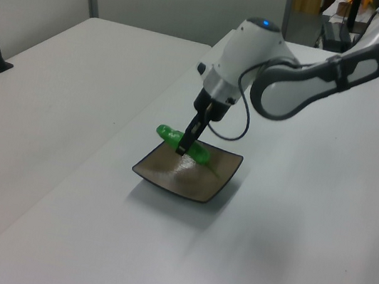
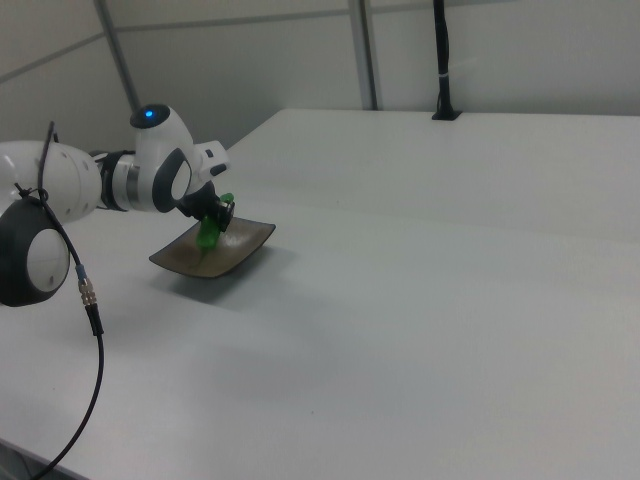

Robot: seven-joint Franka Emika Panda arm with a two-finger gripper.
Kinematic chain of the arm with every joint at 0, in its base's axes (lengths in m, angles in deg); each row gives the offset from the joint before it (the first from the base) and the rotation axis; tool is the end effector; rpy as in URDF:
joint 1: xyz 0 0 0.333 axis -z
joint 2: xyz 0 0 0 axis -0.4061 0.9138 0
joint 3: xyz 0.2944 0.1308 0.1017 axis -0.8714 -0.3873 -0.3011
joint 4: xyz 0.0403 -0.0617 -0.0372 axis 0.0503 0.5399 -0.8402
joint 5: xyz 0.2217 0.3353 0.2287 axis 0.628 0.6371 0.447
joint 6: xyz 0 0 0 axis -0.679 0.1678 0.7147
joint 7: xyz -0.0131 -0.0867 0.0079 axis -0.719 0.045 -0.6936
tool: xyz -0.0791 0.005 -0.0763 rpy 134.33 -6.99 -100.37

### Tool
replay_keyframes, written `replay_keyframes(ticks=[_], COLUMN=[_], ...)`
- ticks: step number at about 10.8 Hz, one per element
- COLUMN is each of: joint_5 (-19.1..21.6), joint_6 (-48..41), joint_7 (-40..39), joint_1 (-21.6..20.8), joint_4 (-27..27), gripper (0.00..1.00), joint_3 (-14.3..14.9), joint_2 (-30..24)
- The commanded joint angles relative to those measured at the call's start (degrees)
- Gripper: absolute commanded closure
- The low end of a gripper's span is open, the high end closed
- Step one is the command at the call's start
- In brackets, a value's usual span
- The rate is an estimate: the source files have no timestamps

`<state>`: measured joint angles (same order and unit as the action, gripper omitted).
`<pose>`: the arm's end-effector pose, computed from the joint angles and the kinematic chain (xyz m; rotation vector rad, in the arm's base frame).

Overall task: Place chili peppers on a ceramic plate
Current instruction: 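Lower the chili pepper onto the plate and open the gripper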

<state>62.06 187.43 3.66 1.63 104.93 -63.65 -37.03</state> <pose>0.7591 0.3345 0.3548 -2.8589 -0.3506 -0.6086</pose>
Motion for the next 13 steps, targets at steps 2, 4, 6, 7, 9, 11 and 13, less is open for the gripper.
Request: replay_keyframes(ticks=[2, 4, 6, 7, 9, 11, 13], joint_5=[0.4, 0.7, 0.7, 0.7, -0.2, -0.5, -1.2], joint_6=[4.0, 4.1, 4.1, 4.1, 4.0, 3.7, 2.2], joint_7=[0.7, 0.9, 0.9, 0.8, 0.4, 0.2, 0.6], joint_1=[-1.2, -1.0, -1.0, -1.0, -1.2, -1.3, -1.4], joint_4=[-0.8, -0.8, -0.8, -0.8, -0.7, -0.7, 1.7], gripper=[0.90, 0.63, 0.36, 0.10, 0.00, 0.00, 0.00], joint_3=[0.2, 0.1, 0.2, 0.1, 0.2, 0.2, 0.2], joint_2=[2.4, 2.6, 2.6, 2.6, 2.5, 1.6, -3.5])
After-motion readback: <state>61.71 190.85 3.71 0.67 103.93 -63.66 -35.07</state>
